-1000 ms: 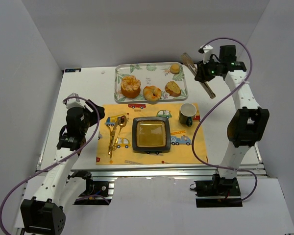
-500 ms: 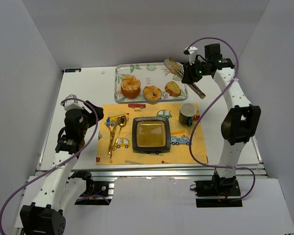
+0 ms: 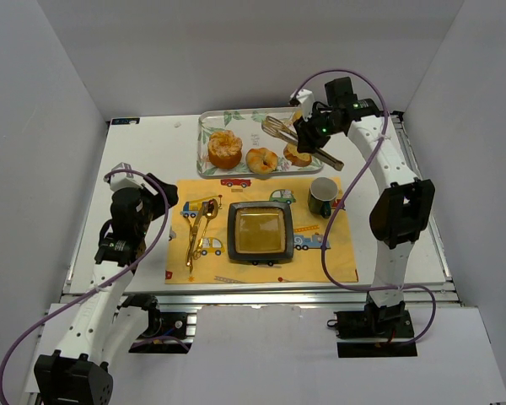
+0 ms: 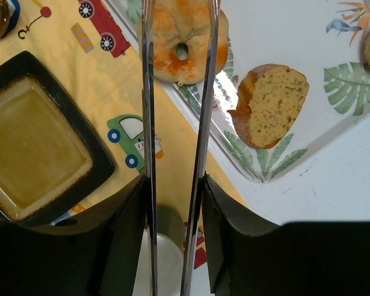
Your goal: Place the bread
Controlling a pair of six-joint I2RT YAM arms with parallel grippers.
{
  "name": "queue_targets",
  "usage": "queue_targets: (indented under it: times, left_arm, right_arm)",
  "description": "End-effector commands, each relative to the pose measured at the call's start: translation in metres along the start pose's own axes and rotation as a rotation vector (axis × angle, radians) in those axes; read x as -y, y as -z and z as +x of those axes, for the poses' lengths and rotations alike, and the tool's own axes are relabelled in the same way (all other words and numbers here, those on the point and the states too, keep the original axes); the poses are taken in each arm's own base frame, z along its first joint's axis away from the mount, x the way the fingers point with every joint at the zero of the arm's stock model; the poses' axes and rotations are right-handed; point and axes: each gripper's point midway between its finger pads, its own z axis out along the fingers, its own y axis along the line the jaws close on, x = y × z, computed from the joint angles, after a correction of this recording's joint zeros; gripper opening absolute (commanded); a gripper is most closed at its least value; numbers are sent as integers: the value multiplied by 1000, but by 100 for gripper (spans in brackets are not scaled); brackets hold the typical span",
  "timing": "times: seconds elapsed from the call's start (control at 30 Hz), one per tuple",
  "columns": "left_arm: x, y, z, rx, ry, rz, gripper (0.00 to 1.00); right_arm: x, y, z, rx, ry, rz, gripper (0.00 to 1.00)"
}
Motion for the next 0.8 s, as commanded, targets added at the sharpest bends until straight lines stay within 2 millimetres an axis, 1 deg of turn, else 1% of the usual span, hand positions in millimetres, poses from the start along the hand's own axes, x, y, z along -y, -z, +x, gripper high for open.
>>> queue_targets:
  times: [0.0, 0.1, 0.17, 0.23, 0.27, 0.3, 0.33, 0.37, 0.4, 0.43, 0.47, 0.53, 0.57, 0.6, 0.63, 0.67, 0.73, 0.77]
  left_arm:
    - [11, 4, -11, 30, 14, 38, 83]
    - [14, 3, -11, 25, 14, 53, 83]
    - [14, 3, -10, 23, 14, 55, 83]
    - [15, 2, -9, 20, 17, 59, 83]
    - [15, 3, -10, 24, 21, 61, 83]
    - [15, 3, -9, 23, 24, 63, 83]
    - [15, 3, -9, 22, 27, 64, 83]
    - [17, 3, -10, 23, 29, 70, 83]
    - [17, 4, -10, 22, 36, 71, 83]
    - [17, 4, -9, 19, 39, 70, 83]
    - [18, 5, -10, 20, 43, 74, 83]
    - [19, 6, -10, 21, 57, 77, 83]
    - [19, 7, -12, 27, 63, 76, 83]
    - [19, 7, -12, 29, 66, 76, 83]
    - [20, 8, -14, 34, 74, 80, 83]
    - [20, 9, -15, 39, 80, 75, 83]
    - [21, 10, -17, 48, 89, 76, 83]
    - [20, 10, -17, 51, 94, 72, 83]
  right_arm:
    - [-4, 14, -15, 25, 26, 9, 44]
    - [-14, 13, -19, 41, -12, -36, 44]
    - [-21, 8, -20, 44, -104, -69, 42]
    - [-33, 3, -25, 68, -226, -130, 39]
    - [-43, -1, -23, 72, -276, -176, 38]
    - [-50, -8, -26, 81, -337, -210, 36]
    - [-50, -8, -28, 85, -365, -210, 36]
    - [-52, -15, -27, 81, -400, -233, 36]
    - [-58, -18, -32, 91, -428, -274, 35]
    - [-57, -22, -34, 94, -459, -287, 35]
    - [-55, -32, -37, 100, -526, -302, 35]
    - [-55, -38, -48, 127, -569, -344, 35]
    - [-53, -46, -51, 135, -616, -356, 36]
    - [-54, -49, -55, 145, -632, -374, 36]
    - [-52, -52, -58, 153, -650, -379, 38]
    - [-48, -59, -60, 167, -665, -385, 39]
    - [-48, -63, -65, 175, -727, -408, 40]
    - [-46, -70, -63, 169, -754, -418, 41]
